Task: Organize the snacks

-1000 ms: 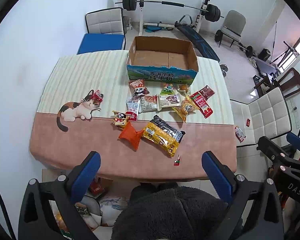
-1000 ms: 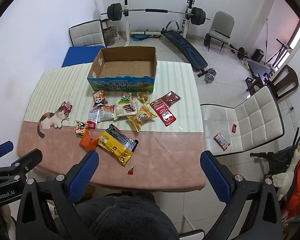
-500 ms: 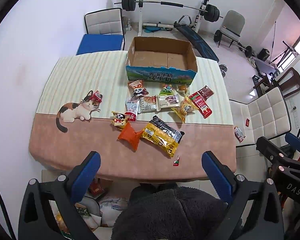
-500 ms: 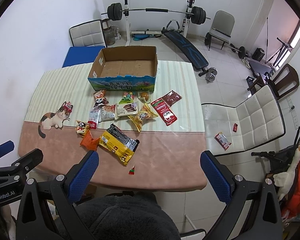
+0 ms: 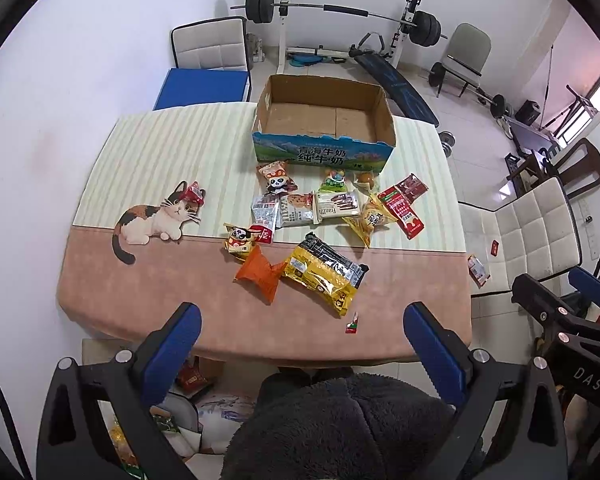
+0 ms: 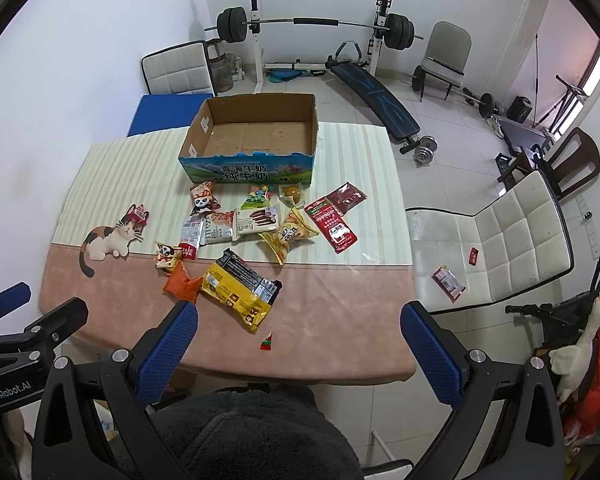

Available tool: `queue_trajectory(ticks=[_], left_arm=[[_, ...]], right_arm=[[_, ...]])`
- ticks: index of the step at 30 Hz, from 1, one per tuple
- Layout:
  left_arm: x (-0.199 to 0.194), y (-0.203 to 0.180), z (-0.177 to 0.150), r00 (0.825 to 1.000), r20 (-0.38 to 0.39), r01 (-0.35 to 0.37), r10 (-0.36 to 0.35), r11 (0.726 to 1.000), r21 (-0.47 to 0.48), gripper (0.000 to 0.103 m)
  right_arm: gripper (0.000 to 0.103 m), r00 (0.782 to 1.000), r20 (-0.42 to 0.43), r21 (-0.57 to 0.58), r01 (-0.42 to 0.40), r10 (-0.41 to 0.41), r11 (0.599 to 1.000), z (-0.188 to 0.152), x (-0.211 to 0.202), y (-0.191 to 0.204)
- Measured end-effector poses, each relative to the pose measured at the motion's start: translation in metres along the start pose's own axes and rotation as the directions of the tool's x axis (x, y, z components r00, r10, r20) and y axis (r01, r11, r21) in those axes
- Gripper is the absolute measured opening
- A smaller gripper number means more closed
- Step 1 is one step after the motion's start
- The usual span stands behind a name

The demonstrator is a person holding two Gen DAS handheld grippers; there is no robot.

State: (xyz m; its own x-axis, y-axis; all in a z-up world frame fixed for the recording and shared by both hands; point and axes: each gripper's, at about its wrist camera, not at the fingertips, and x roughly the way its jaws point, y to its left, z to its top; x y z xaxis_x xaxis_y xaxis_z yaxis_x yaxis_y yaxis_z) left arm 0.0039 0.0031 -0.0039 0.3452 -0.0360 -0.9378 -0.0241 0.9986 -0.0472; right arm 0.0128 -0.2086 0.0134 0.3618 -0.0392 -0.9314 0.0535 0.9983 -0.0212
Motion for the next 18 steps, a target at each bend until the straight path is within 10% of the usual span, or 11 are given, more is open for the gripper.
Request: queue_trajectory(ticks=[18], left_arm=[[-0.0022,0.0000,0.0034,1.000,0.002,0.001,-0.001,1.000,0.000,0.103]], right_arm=[[0.103,1.000,0.004,0.001,-0.003,0.003,1.000,0.0017,-0.0015,0.0000]])
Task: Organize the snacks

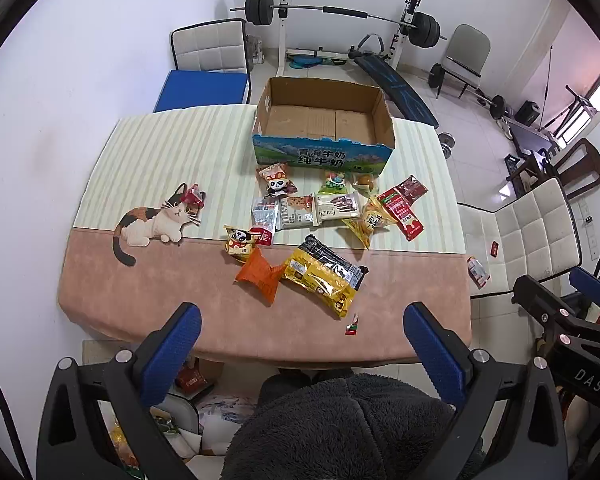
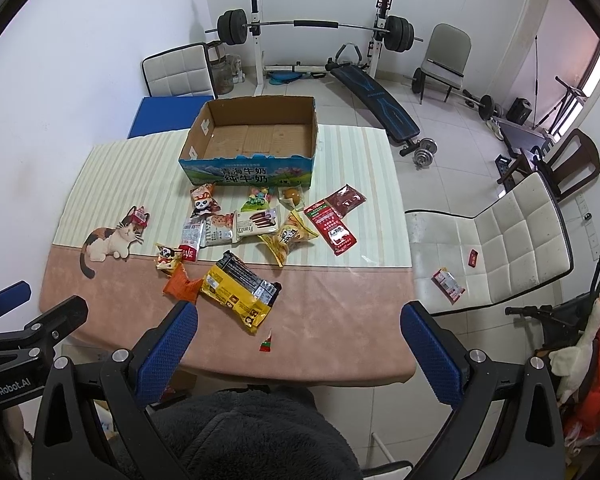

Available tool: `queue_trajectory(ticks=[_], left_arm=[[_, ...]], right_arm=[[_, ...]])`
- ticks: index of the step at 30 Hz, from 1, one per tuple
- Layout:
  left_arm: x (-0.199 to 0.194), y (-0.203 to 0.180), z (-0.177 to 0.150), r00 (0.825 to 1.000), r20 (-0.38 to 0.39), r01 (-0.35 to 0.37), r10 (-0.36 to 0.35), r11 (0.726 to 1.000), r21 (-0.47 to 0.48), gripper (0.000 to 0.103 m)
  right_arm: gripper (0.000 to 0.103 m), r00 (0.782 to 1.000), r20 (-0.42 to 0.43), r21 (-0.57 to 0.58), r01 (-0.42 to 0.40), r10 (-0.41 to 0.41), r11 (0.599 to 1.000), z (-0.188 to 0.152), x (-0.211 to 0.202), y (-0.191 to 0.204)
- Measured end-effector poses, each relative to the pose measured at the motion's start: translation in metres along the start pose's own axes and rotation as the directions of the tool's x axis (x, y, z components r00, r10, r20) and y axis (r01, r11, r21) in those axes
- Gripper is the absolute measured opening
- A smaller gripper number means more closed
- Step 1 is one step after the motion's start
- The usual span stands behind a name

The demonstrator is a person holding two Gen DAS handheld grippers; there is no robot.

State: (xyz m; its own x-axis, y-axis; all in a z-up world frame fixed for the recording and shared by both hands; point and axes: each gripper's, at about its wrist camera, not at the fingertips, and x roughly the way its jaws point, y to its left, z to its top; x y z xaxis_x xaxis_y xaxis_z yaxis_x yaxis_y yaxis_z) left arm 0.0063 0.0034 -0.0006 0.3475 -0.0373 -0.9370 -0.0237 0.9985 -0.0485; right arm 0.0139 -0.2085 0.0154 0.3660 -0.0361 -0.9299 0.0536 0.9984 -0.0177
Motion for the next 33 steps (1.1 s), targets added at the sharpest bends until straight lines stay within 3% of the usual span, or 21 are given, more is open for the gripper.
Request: queue_trajectory(ticks=[14,20,24,28,33], left_arm=[[-0.001,0.001,-0.001,1.000,0.001,0.000,0.000,1.000,-0.002,0.103],[0.013,0.009,0.017,1.000,-0.011,-0.024,0.024,0.999,-0.046,0.103],[0.047,0.028,0.018,0.995,-0.019,-0.095,0.094,0.993,-0.072,0.103],[0.102,0.056,0.008,0.978,-0.070,-0.202,0.196,0.976,-0.082,0.103],[0.174,0.089,-0.006,0.959,-0.187,-0.234,0.214,0.968,-0.088,0.103]], right_arm=[[0.103,1.000,-0.001,0.001,-0.013,0.013,1.000,0.005,-0.004,-0.003],[0.103,0.999,-0.033,-0.007,-0.040,0.039,0.999,0.007,0.015,-0.001],[0.103,0.994,-0.097,-0.068,-0.046,0.040,0.997,0.013,0.067,0.008],[0.103,0.979,-0.195,-0.177,-0.093,0.058,0.980,0.015,0.153,0.031],[0.103,0.949,-0.313,-0.298,-0.136,0.037,0.945,0.006,0.259,0.068]])
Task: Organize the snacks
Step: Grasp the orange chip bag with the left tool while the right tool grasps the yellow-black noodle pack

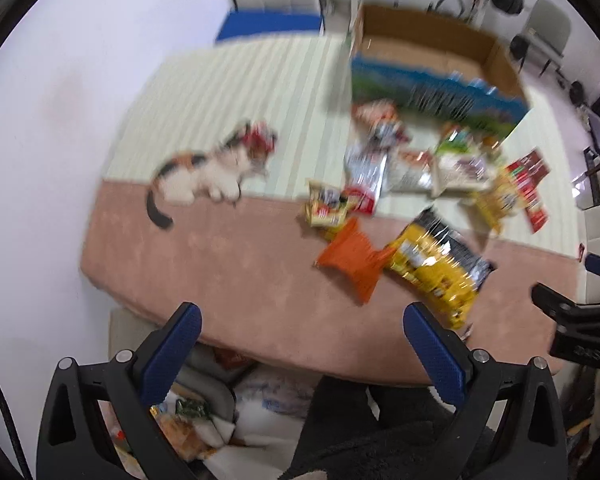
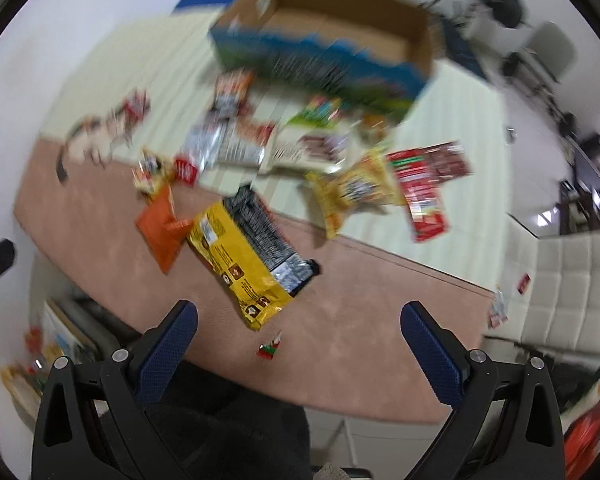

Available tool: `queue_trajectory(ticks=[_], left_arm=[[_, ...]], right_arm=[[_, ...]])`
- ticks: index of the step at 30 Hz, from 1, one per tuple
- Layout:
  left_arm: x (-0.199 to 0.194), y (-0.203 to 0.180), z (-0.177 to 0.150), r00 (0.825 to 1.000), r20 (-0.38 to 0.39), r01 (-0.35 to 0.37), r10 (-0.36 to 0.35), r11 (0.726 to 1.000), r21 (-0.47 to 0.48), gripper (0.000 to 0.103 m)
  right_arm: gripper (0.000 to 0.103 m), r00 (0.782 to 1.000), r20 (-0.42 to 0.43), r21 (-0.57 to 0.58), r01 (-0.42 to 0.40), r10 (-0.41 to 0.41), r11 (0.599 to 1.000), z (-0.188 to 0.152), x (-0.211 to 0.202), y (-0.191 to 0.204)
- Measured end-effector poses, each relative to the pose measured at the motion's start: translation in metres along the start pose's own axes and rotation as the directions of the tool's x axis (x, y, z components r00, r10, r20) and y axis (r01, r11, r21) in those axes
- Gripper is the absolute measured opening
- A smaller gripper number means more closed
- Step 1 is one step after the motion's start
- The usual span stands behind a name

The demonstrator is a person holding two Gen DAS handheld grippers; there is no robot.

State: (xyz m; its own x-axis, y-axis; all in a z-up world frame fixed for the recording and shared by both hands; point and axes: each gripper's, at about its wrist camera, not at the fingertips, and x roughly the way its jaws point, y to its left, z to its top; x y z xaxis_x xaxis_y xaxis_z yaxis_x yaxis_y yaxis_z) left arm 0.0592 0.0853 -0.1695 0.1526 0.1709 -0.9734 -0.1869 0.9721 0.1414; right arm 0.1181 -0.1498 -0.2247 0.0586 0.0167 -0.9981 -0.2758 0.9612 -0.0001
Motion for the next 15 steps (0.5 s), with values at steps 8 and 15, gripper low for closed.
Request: queue_trajectory(ticks=[8,15], left_arm=[[0.103,0.020,0.000,0.976,-0.198,0.069,-0.095,0.988,-0.137,0.103],[0.147,0.031,-0.007,0.944,-0.281,0.108,-0.172,0.967,-0.230,0.103]], right_arm=[[0.103,0.983,-0.177,-0.215,-0.078,0.040,0.974,0.041,0.140,0.058],[0.103,0.964,-0.260,-0.357,-0.036,-0.062,0.933,0.048,0.204,0.090]])
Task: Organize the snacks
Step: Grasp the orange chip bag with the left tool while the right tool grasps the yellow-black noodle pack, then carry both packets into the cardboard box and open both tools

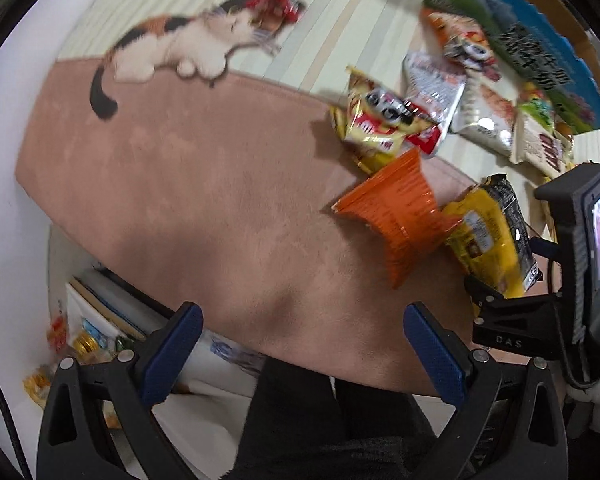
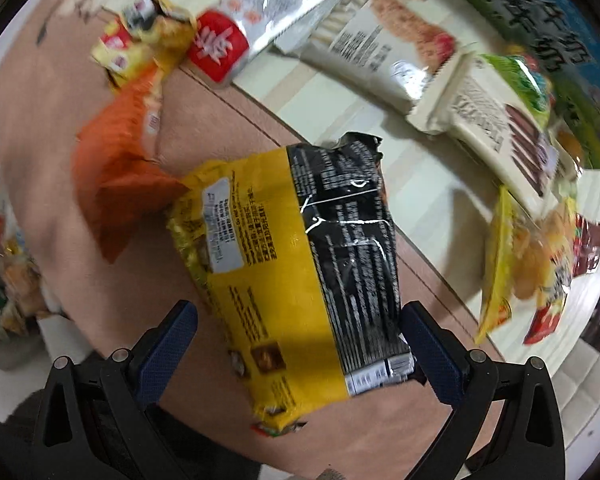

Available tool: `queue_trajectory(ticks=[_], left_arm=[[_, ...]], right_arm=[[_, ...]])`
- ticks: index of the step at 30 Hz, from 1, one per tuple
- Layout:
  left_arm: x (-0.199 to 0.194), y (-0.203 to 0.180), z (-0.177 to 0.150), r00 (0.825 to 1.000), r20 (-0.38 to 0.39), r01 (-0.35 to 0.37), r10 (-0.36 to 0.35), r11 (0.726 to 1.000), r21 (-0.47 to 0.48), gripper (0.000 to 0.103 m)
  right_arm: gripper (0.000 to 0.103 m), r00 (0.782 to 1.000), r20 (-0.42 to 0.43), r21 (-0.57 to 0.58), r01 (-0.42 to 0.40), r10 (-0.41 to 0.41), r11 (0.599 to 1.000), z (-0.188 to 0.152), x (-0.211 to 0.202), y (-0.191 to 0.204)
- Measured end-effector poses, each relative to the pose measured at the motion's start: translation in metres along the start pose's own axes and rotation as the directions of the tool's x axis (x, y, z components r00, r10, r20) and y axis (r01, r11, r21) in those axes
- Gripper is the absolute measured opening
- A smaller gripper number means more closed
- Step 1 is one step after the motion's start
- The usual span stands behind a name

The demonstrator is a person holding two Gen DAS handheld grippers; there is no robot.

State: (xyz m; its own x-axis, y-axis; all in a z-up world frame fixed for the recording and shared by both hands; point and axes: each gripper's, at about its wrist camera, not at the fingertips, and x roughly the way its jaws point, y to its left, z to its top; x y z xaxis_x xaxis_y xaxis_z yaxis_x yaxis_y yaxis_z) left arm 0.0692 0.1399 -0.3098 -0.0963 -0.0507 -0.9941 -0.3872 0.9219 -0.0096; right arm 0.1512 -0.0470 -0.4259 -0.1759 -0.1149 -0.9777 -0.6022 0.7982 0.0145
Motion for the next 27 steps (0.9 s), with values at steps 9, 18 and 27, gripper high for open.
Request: queue_trajectory(ticks=[9,18,27], left_arm=[[0.030,0.004,0.023,0.971,-0.092,0.205,-0.220,0.968,-0.146,0.103],[0.075,-0.001,0.061,0.893,-0.127,0.362,-0.432,0.855,-0.371,0.103],[0.097,-0.027,0.077,0.927,-0.198,0.269,-0.318,0.933,-0.239,0.058]], right_arm=[[0.099,0.995,-0.064,0.331,-0.054,0.080,0.942,-0.005,0.034,-0.040],[0.100,0.952,0.017,0.683,-0.233,0.304,0.692,-0.048,0.075,-0.096],[0.100,0.946,-0.002,0.684,-0.234,0.323,0.691,-0.050,0.081,-0.098]])
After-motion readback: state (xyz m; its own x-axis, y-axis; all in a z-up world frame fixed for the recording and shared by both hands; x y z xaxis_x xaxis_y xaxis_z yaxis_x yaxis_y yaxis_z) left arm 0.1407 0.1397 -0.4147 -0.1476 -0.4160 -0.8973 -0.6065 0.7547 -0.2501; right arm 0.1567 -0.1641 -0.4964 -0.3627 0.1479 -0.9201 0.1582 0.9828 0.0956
